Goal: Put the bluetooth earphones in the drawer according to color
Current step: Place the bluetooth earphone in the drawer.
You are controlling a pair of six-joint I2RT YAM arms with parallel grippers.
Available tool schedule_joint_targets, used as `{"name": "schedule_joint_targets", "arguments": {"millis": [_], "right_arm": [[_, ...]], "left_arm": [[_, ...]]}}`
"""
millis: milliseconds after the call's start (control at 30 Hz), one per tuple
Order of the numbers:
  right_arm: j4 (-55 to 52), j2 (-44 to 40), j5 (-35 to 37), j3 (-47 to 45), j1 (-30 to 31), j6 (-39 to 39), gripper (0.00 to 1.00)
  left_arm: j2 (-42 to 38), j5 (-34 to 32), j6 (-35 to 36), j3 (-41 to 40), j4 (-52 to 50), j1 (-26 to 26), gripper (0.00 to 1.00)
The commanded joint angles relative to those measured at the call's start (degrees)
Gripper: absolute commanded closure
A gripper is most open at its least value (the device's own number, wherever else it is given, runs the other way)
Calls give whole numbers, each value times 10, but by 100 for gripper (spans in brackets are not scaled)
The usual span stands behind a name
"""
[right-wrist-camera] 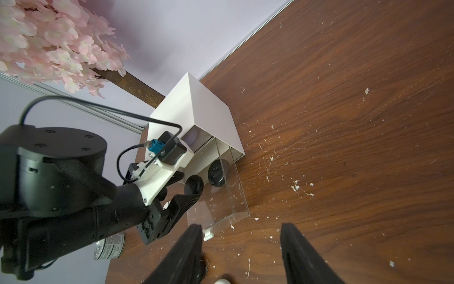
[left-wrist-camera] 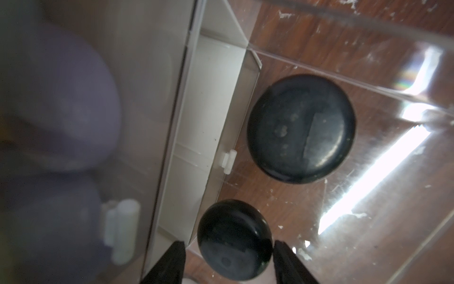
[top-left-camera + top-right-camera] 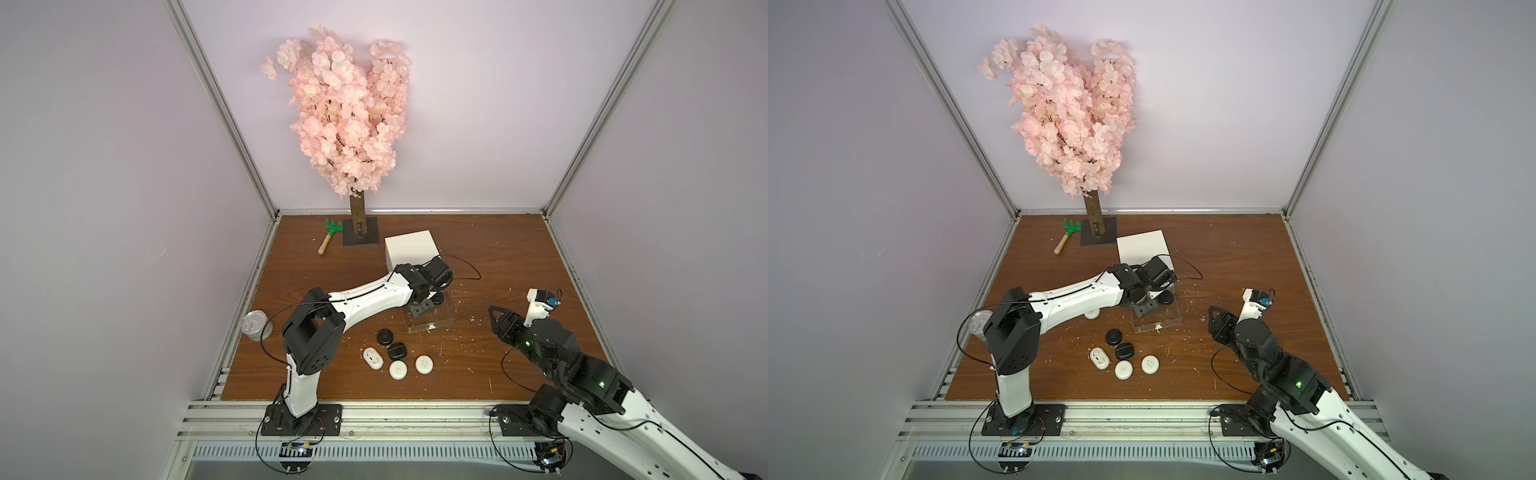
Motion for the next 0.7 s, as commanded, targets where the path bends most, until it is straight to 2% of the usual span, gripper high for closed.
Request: {"name": "schedule_joint_targets", "arguments": {"millis": [0, 233, 400, 600, 667], "right_arm": [[4, -6, 6, 17, -3, -12, 42], [0, -4, 9, 21, -4, -12, 42], [-1, -1, 8, 23, -4, -11, 42], [1, 2, 6, 28, -3, -11, 42], [4, 2, 5, 28, -4, -11, 42]], "left_arm": [[0, -5, -4, 0, -10, -6, 39], [-52, 20, -14, 9, -20, -12, 38], [-142, 64, -36, -2, -27, -12, 36], [-269, 42, -75, -92, -49, -10, 33], [-295, 40, -93, -125, -64, 6, 31]]}}
